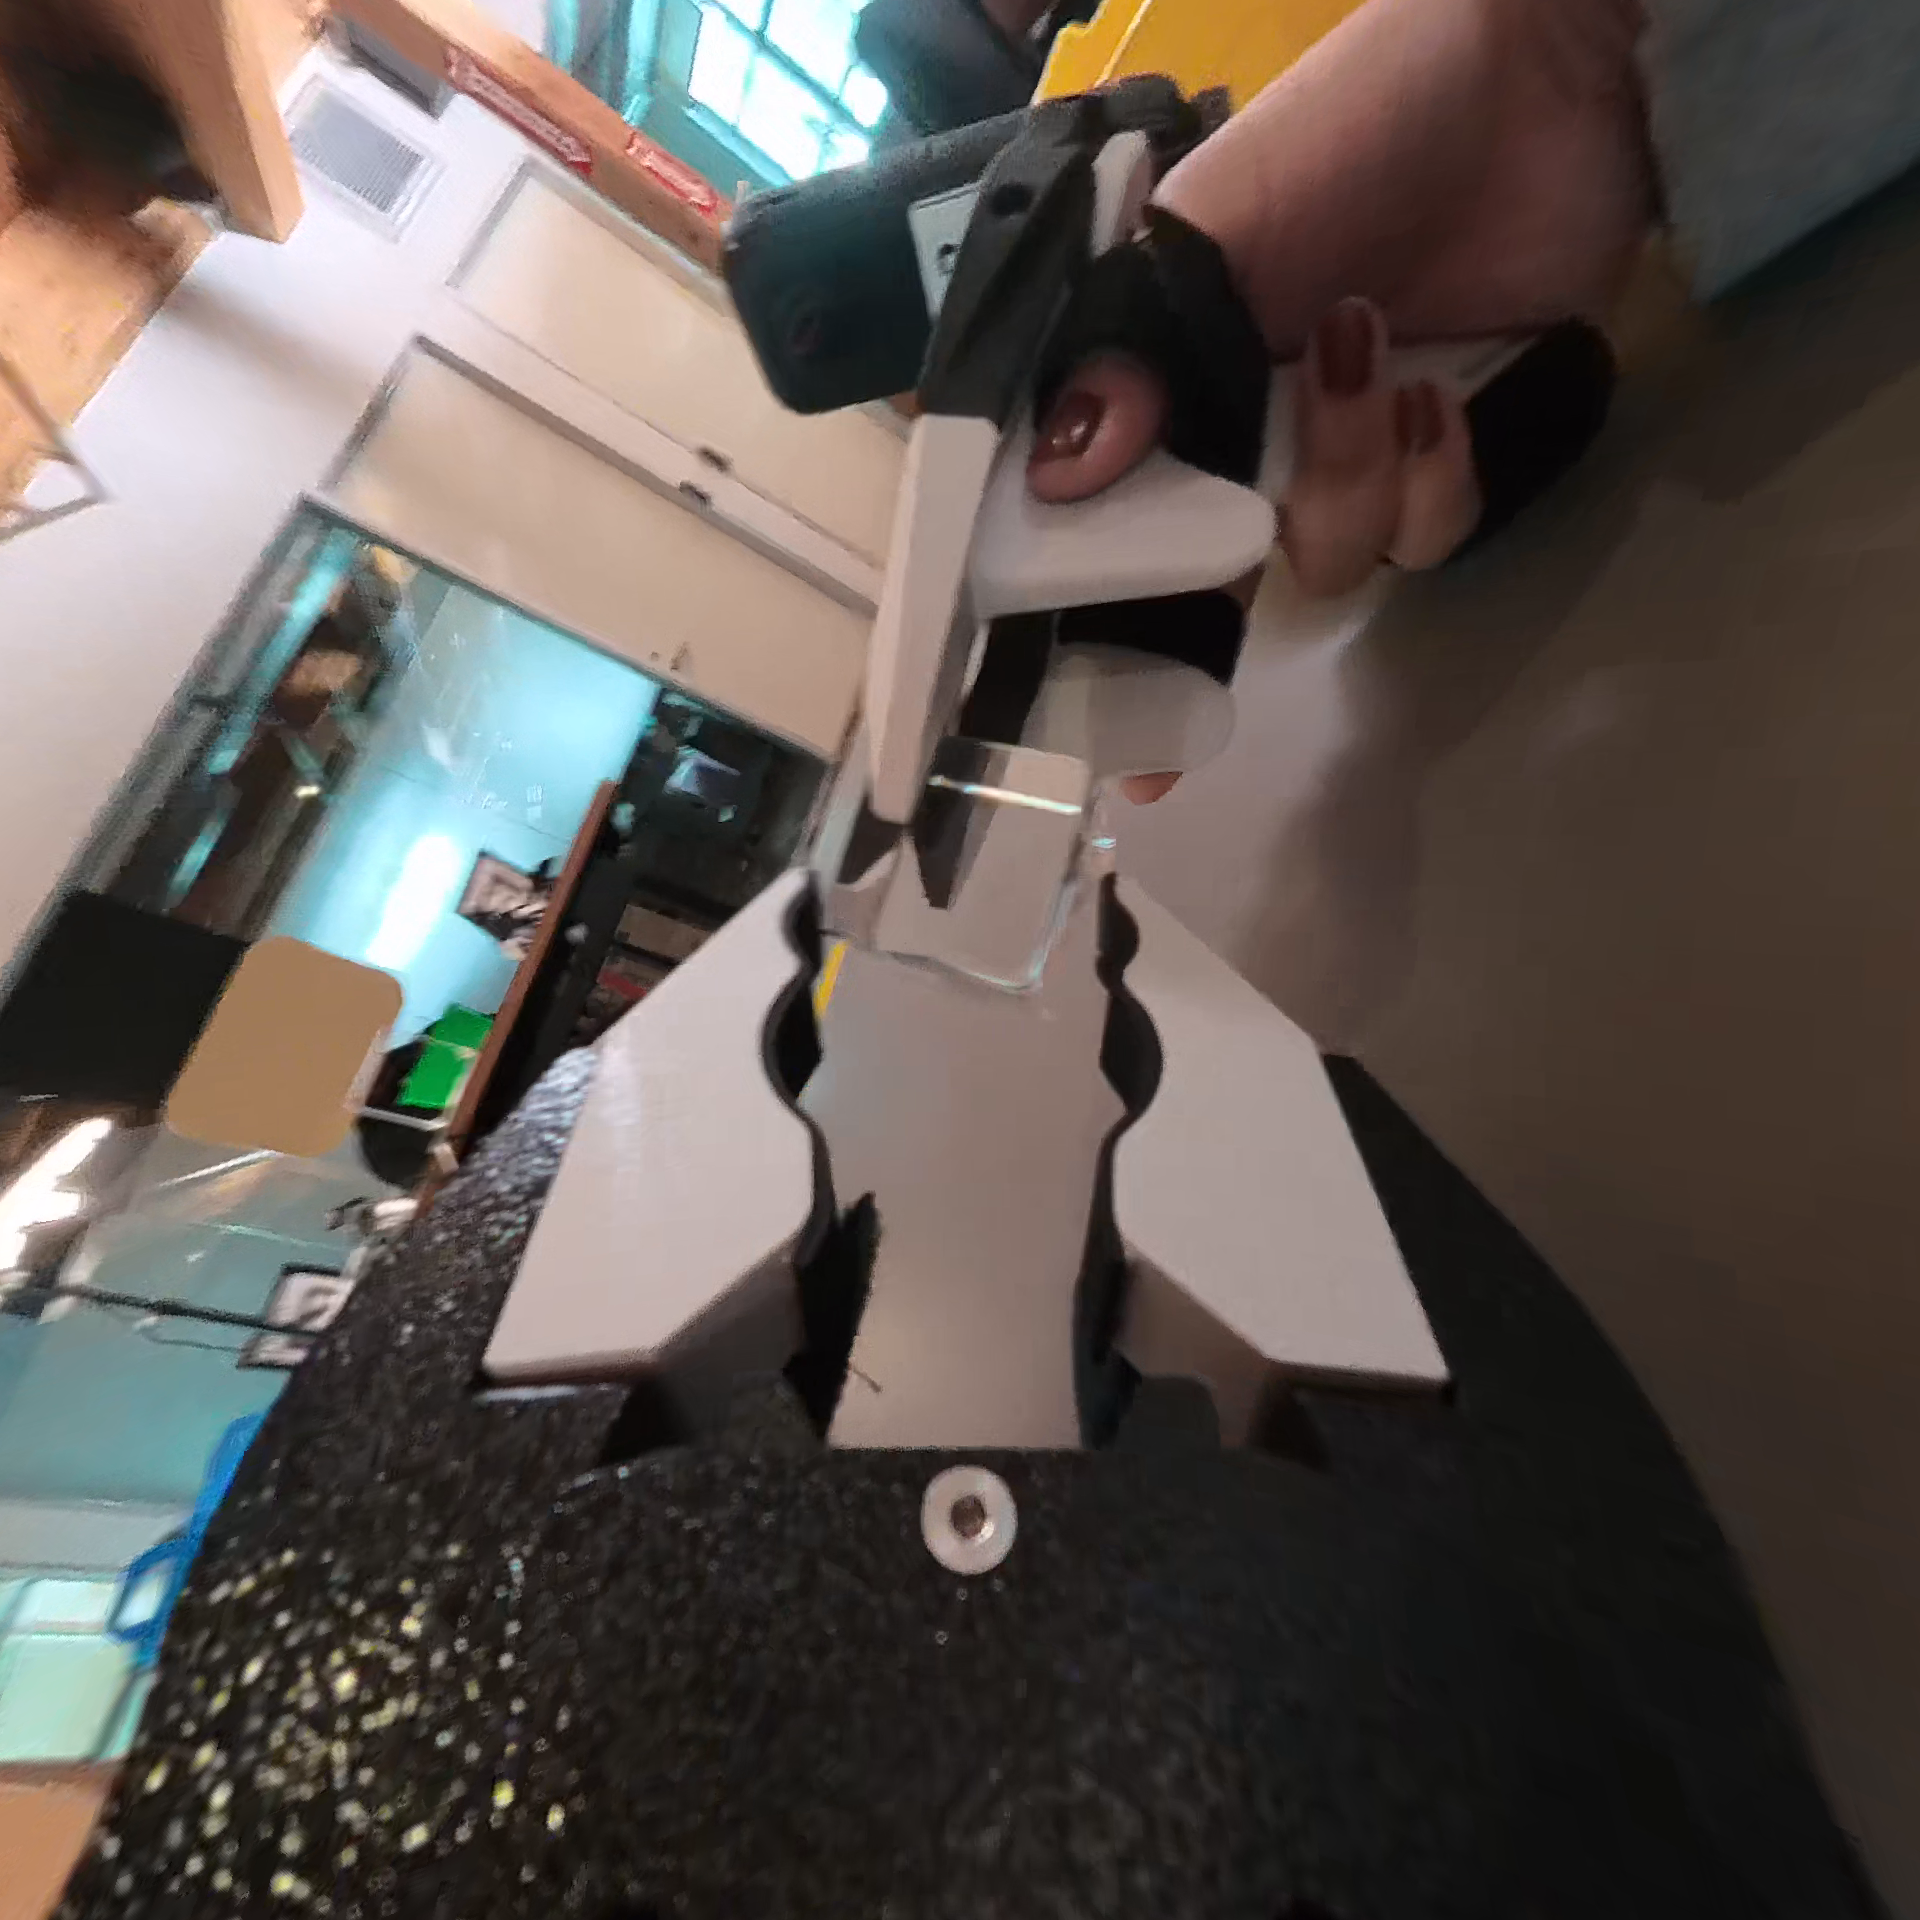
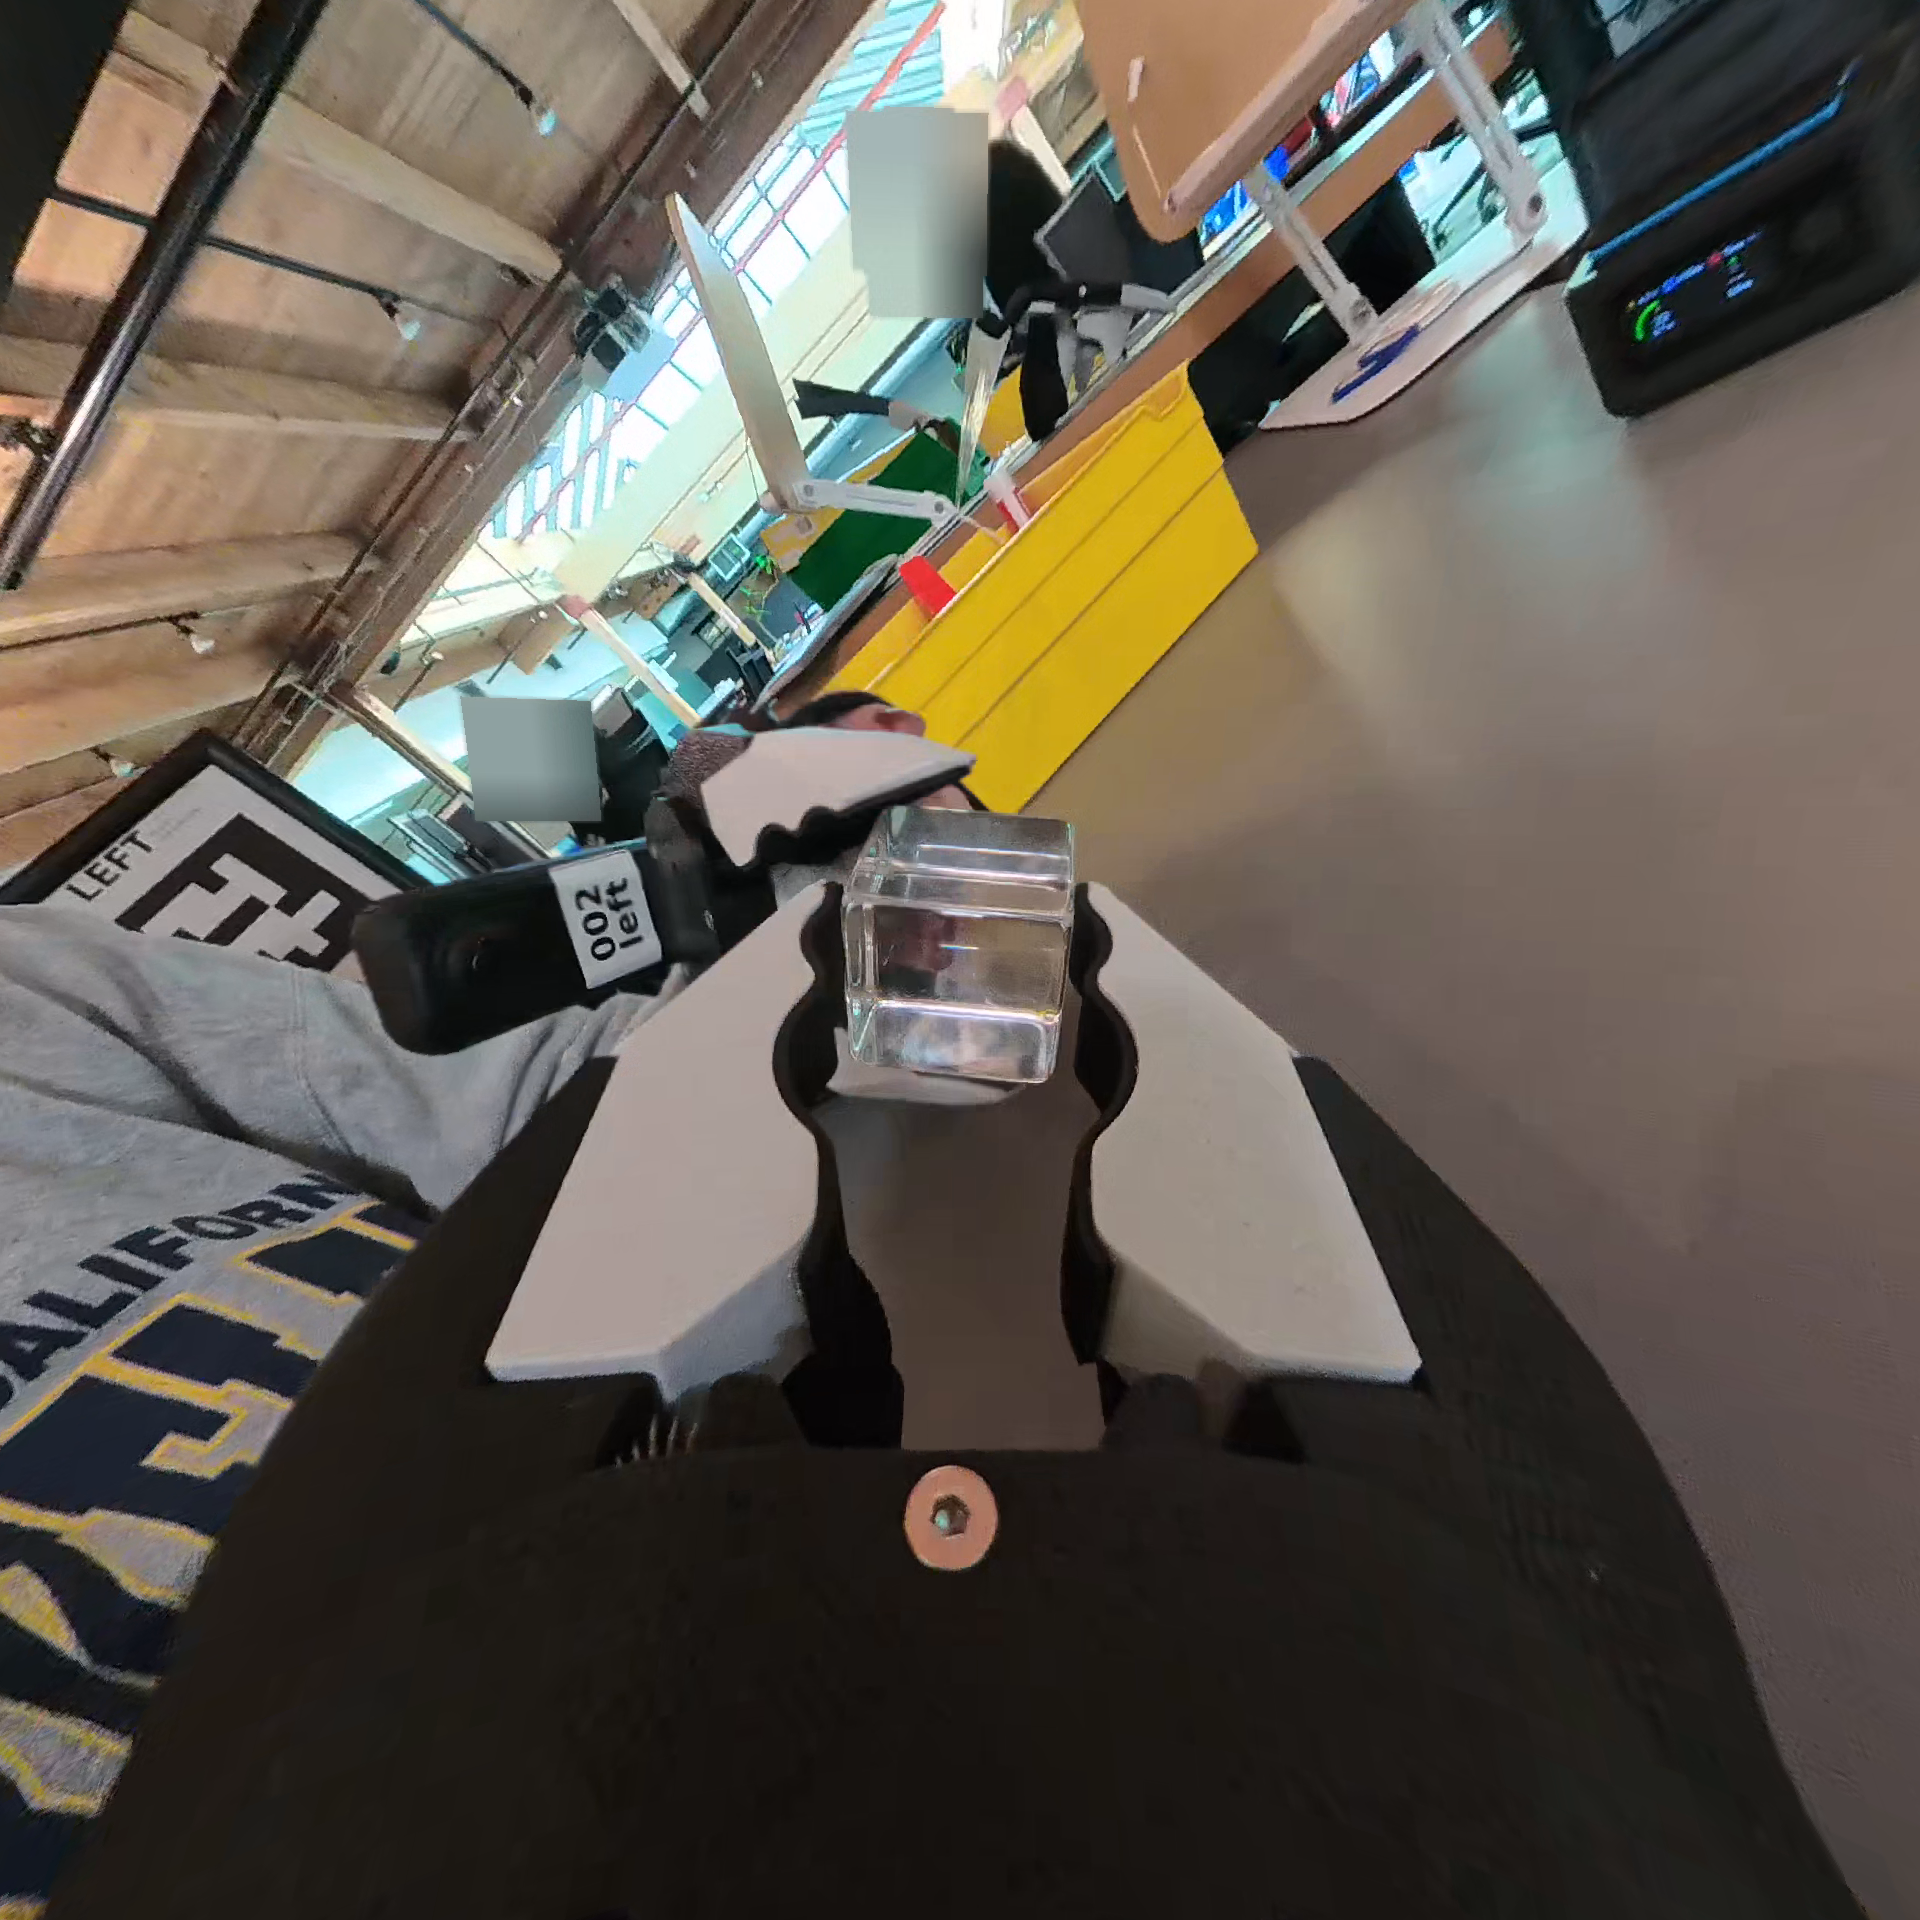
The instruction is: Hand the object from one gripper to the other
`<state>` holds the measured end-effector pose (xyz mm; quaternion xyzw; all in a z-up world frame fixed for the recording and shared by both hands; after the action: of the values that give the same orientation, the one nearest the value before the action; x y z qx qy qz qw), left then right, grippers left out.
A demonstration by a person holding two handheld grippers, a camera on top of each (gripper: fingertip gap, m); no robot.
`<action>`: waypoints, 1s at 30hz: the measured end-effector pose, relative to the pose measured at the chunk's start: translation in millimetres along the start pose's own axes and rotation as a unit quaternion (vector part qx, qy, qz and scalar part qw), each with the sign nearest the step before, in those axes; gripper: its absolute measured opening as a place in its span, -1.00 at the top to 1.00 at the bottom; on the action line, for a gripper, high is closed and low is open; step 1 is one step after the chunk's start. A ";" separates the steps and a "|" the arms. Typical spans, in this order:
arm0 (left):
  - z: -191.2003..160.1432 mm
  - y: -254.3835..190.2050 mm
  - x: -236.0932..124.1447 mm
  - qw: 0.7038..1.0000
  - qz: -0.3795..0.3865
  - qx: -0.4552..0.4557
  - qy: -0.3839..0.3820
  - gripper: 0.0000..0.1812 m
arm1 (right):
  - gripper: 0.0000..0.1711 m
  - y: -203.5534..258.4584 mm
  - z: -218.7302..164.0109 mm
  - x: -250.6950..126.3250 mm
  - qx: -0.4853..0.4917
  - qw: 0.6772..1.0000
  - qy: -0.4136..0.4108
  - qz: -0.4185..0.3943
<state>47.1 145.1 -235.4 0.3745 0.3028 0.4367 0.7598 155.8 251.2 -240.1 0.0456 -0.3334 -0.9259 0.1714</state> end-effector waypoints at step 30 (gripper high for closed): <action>-47.3 32.9 2.4 0.524 -0.267 -0.752 -0.298 0.52 | 0.38 61.7 -23.7 42.9 -0.760 0.549 -0.026 -0.346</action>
<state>-3.5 172.7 -233.7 -0.3262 -0.2959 0.1423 0.8864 138.0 177.7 -218.1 -0.0143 0.5320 -0.8226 -0.2003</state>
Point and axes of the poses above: each gripper's, where its closed fingertips meet, x out along the fingers, z out of its top, y = z × x across the jaws, the point moved 9 cm from there along -x, back along the fingers, and after that the axes turned 1 degree about -x, right-handed, at the moved point
